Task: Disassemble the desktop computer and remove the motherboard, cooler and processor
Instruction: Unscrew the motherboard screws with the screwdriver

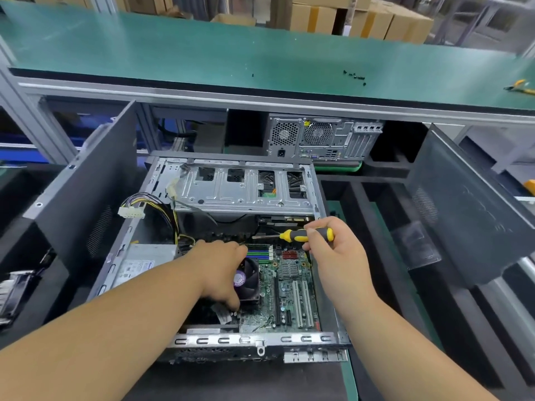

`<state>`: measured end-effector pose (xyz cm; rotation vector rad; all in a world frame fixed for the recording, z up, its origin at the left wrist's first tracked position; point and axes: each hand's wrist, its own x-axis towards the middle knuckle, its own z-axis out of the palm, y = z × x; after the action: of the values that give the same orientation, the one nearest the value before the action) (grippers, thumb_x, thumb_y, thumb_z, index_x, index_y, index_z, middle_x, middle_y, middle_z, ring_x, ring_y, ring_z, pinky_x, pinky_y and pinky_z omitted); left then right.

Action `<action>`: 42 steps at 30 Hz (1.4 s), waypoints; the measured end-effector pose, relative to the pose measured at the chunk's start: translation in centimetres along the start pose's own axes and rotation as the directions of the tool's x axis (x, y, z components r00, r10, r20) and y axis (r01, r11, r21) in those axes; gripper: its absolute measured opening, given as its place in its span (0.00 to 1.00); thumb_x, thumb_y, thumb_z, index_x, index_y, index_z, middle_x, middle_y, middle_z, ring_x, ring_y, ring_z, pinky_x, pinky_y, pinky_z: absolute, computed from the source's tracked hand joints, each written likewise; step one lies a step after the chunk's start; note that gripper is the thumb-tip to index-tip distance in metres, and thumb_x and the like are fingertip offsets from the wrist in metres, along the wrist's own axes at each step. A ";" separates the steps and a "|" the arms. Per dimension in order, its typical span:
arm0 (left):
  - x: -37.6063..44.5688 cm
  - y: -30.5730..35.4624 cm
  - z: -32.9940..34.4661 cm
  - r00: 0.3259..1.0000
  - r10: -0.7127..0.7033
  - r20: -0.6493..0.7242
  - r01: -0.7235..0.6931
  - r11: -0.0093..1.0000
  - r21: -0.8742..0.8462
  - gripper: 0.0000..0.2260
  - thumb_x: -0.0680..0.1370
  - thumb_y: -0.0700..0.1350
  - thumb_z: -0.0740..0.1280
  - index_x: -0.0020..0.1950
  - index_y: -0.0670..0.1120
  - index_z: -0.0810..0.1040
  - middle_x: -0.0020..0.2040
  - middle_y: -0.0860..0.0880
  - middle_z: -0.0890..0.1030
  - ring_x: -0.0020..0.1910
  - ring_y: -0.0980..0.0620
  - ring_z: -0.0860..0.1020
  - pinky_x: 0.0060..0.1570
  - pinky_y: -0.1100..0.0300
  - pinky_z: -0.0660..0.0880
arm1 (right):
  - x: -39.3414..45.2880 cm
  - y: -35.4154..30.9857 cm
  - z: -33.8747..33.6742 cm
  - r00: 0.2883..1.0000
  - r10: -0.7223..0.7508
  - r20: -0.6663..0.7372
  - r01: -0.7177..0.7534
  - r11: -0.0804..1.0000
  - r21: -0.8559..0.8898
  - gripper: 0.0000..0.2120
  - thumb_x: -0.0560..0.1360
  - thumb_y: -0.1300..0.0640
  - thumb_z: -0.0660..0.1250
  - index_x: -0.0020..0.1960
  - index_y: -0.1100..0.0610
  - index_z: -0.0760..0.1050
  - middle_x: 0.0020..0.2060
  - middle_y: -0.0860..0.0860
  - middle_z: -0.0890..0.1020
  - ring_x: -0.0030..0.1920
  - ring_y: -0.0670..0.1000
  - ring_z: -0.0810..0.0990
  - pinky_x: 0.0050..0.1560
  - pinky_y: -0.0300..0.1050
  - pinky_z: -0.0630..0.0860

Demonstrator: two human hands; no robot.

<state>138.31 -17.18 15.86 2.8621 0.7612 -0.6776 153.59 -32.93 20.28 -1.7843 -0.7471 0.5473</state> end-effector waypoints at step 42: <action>1.7 14.6 -8.4 0.811 0.091 -0.578 -0.315 0.900 -0.301 0.07 0.77 0.53 0.65 0.55 0.56 0.76 0.47 0.60 0.75 0.44 0.58 0.73 0.45 0.58 0.73 | -0.1 6.6 -14.5 0.965 0.256 -0.054 -0.242 0.952 0.189 0.15 0.76 0.65 0.62 0.55 0.49 0.77 0.46 0.47 0.85 0.51 0.43 0.83 0.46 0.40 0.76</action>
<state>150.09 -27.35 22.41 2.6991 0.5326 0.3316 164.84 -44.07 18.68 -1.7289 -0.4055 0.6869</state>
